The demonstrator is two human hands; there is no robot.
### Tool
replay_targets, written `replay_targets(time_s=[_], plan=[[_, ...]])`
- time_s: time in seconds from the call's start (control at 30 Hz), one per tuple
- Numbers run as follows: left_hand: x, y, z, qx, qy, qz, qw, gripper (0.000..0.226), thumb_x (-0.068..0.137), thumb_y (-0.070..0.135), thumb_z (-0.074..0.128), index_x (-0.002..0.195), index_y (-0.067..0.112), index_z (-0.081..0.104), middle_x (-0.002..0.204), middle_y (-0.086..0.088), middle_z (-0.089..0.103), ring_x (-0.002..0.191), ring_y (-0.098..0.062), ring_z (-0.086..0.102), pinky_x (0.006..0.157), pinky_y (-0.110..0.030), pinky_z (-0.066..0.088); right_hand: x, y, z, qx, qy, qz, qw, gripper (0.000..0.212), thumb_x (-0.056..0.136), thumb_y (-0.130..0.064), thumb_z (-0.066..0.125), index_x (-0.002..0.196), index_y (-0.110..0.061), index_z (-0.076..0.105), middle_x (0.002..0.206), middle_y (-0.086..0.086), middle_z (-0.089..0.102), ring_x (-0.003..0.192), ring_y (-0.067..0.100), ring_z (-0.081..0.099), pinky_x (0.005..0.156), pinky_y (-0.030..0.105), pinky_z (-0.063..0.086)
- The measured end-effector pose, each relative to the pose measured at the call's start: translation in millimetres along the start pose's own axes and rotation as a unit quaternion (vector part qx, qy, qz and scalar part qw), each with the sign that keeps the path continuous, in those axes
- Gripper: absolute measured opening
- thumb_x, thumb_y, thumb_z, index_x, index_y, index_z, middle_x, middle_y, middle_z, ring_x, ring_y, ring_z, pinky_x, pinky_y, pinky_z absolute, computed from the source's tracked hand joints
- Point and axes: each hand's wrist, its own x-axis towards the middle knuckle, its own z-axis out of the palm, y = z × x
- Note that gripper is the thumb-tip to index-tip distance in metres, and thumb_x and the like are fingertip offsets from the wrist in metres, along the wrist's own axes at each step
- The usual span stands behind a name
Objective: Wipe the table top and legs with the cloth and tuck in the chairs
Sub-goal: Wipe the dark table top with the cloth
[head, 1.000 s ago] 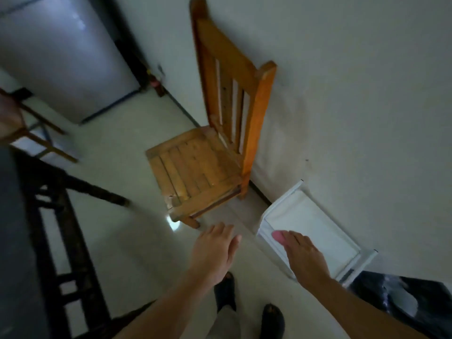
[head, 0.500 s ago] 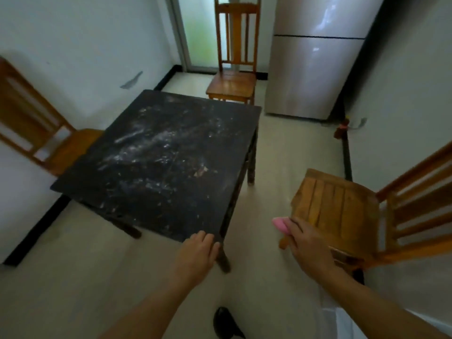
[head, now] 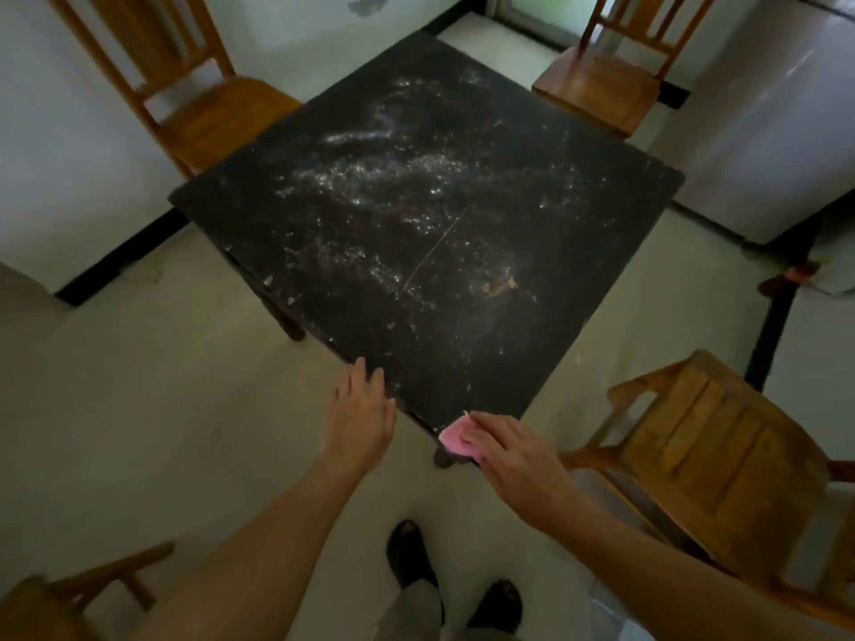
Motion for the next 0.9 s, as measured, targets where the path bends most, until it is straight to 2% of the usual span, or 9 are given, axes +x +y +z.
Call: replay_targets(time_s=[0.23, 0.37, 0.43, 0.5, 0.6, 0.7, 0.77, 0.83, 0.9], plan=[[17, 3, 30, 0.01, 0.01, -0.049, 0.999, 0.057, 0.101, 0.041, 0.024, 0.149, 0.011, 0.022, 0.159, -0.015, 0.012, 0.147, -0.03, 0.006, 0.115, -0.041, 0.02, 39, 60, 26, 0.002, -0.09, -0.116, 0.989, 0.061, 0.082, -0.013, 0.062, 0.141, -0.016, 0.045, 0.149, 0.006, 0.045, 0.141, 0.021, 0.038, 0.112, 0.044, 0.038], [19, 5, 30, 0.015, -0.008, -0.064, 0.998, 0.058, 0.101, 0.043, 0.017, 0.151, 0.015, 0.01, 0.16, -0.01, 0.0, 0.147, -0.026, -0.005, 0.117, -0.039, 0.008, 163, 114, -3, 0.012, -0.011, 0.05, 0.999, 0.045, 0.092, -0.003, 0.052, 0.131, -0.026, 0.059, 0.142, 0.003, 0.053, 0.134, 0.024, 0.047, 0.109, 0.044, 0.042], [18, 5, 25, 0.019, -0.017, -0.07, 0.997, 0.057, 0.102, 0.044, 0.017, 0.152, 0.017, 0.011, 0.161, -0.009, -0.001, 0.147, -0.024, -0.006, 0.118, -0.038, 0.008, 204, 124, -21, 0.017, 0.022, 0.081, 0.996, 0.042, 0.093, -0.002, 0.053, 0.128, -0.024, 0.062, 0.138, 0.006, 0.058, 0.127, 0.028, 0.053, 0.107, 0.044, 0.043], [17, 10, 18, 0.017, -0.028, -0.087, 0.996, 0.057, 0.102, 0.044, 0.019, 0.152, 0.018, 0.012, 0.161, -0.008, -0.001, 0.147, -0.023, -0.005, 0.118, -0.037, 0.008, 200, 120, -31, 0.026, 0.05, 0.015, 0.998, 0.037, 0.092, -0.002, 0.058, 0.127, -0.015, 0.063, 0.132, 0.011, 0.061, 0.121, 0.031, 0.059, 0.104, 0.047, 0.047], [16, 24, 13, -0.011, -0.035, -0.138, 0.99, 0.057, 0.102, 0.042, 0.023, 0.152, 0.019, 0.012, 0.161, -0.008, -0.002, 0.148, -0.024, -0.002, 0.118, -0.038, 0.01, 140, 110, -25, 0.082, -0.022, -0.136, 0.987, 0.045, 0.084, -0.003, 0.07, 0.128, -0.014, 0.061, 0.13, 0.008, 0.062, 0.121, 0.024, 0.059, 0.106, 0.043, 0.046], [18, 38, 12, -0.041, -0.021, -0.176, 0.983, 0.056, 0.102, 0.038, 0.025, 0.152, 0.017, 0.012, 0.161, -0.006, -0.002, 0.148, -0.022, 0.001, 0.118, -0.037, 0.013, 82, 113, -8, 0.054, -0.118, -0.309, 0.942, 0.066, 0.071, -0.007, 0.082, 0.13, -0.019, 0.055, 0.135, 0.001, 0.059, 0.13, 0.017, 0.05, 0.111, 0.035, 0.04], [19, 43, 15, -0.065, -0.005, -0.197, 0.978, 0.055, 0.102, 0.034, 0.028, 0.152, 0.015, 0.015, 0.161, -0.006, 0.0, 0.147, -0.022, 0.006, 0.117, -0.036, 0.016, 91, 126, 2, 0.036, -0.135, -0.39, 0.91, 0.062, 0.073, -0.012, 0.075, 0.131, -0.02, 0.056, 0.14, 0.0, 0.055, 0.136, 0.018, 0.043, 0.116, 0.034, 0.031], [21, 47, 19, -0.078, 0.005, -0.213, 0.974, 0.055, 0.101, 0.032, 0.031, 0.151, 0.015, 0.017, 0.161, -0.005, 0.001, 0.146, -0.022, 0.01, 0.117, -0.037, 0.019, 142, 133, 12, 0.044, -0.162, -0.367, 0.915, 0.055, 0.081, -0.012, 0.067, 0.134, -0.024, 0.055, 0.144, -0.002, 0.051, 0.14, 0.017, 0.039, 0.118, 0.039, 0.028], [21, 49, 24, -0.084, 0.016, -0.23, 0.969, 0.054, 0.101, 0.031, 0.032, 0.151, 0.016, 0.018, 0.161, -0.004, 0.003, 0.146, -0.023, 0.012, 0.116, -0.038, 0.021, 213, 132, 18, 0.076, -0.143, -0.28, 0.946, 0.043, 0.092, -0.007, 0.057, 0.13, -0.027, 0.059, 0.14, -0.004, 0.055, 0.137, 0.018, 0.043, 0.113, 0.044, 0.036]])
